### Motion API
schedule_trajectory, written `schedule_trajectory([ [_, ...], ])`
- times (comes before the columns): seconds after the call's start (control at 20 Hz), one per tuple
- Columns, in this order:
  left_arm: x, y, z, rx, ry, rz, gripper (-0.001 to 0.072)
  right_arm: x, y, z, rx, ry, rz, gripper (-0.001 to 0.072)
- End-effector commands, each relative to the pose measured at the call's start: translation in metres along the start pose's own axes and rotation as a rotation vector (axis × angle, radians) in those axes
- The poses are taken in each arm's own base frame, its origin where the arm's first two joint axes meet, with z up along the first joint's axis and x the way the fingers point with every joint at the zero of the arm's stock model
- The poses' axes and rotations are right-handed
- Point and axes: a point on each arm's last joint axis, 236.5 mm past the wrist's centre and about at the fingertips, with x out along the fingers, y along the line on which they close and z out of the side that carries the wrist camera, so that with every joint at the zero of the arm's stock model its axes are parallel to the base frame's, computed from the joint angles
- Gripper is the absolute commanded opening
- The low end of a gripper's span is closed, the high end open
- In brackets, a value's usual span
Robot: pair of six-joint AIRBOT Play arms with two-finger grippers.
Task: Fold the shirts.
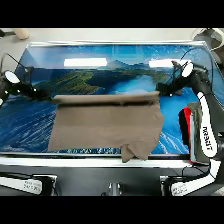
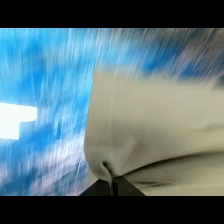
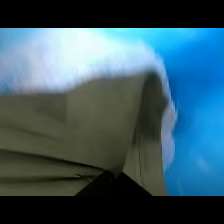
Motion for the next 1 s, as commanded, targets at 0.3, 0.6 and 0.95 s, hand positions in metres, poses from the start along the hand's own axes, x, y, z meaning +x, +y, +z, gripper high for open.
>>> schedule_trajectory([
  [0.3,0.02,0.002,-0.086,-0.058,0.303,-0.013,0.0523,0.022,0.012,-0.09,0.173,0.308,0.068,0.0452],
  [0.6,-0.03,0.041,-0.133,-0.175,0.243,-0.014,0.0535,-0.037,-0.039,-0.157,0.208,0.419,0.036,0.0501],
  [0.95,0.028,0.04,-0.26,-0.256,0.31,-0.043,0.0536,-0.008,-0.019,-0.224,0.226,0.424,0.122,0.0485],
])
